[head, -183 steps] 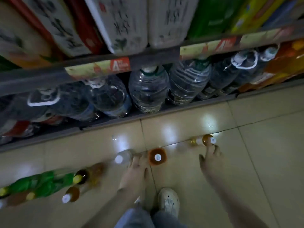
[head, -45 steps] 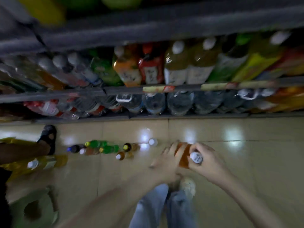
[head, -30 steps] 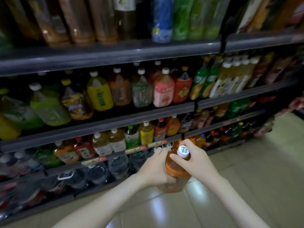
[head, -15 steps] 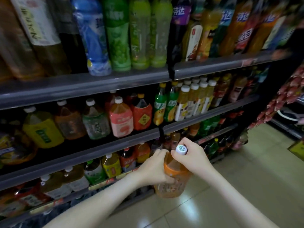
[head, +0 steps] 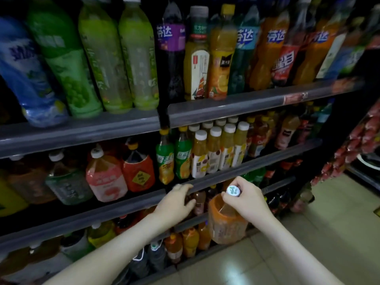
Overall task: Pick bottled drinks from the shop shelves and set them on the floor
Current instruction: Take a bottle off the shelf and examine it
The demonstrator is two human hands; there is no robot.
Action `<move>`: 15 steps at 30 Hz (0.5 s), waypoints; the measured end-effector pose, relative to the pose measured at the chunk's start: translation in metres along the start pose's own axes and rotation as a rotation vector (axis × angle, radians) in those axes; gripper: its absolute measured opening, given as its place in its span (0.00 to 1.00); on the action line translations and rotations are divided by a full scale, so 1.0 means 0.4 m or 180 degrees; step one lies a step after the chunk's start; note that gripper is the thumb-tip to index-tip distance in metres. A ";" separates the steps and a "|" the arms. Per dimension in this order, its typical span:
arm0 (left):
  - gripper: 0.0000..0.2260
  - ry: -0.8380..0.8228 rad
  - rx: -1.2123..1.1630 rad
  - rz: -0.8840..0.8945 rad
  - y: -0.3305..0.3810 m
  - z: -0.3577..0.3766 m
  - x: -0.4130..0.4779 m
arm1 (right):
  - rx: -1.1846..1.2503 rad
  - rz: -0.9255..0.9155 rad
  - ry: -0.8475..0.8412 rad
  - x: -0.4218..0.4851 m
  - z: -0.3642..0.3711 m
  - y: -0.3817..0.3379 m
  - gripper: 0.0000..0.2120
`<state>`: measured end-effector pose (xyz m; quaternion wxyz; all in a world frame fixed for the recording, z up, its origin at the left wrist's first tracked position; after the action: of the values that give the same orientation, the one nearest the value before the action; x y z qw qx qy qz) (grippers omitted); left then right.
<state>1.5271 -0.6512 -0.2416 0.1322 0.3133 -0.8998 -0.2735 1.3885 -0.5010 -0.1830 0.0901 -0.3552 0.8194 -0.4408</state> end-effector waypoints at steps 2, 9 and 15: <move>0.22 0.0370 0.0050 -0.0166 0.022 -0.017 0.041 | 0.0015 -0.0150 -0.0086 0.048 -0.030 0.006 0.11; 0.21 0.0796 -0.0023 -0.0483 0.058 -0.028 0.046 | -0.0076 -0.0780 -0.0516 0.157 -0.047 -0.045 0.10; 0.18 0.0657 0.0127 -0.0781 -0.037 -0.050 -0.102 | 0.0158 -0.0993 -0.0930 0.148 0.065 -0.108 0.09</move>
<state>1.5739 -0.6433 -0.2364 0.1834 0.4499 -0.8416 -0.2360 1.3789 -0.5728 -0.1549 0.1473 -0.5355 0.7217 -0.4133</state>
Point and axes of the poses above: each hand's wrist, its own x-axis towards the middle knuckle, its own z-axis out of the palm, y = z × x, the point moved 7 cm from there along x, towards the middle knuckle, and after that the axes turned 8 degrees about y, right-handed, at the moved point
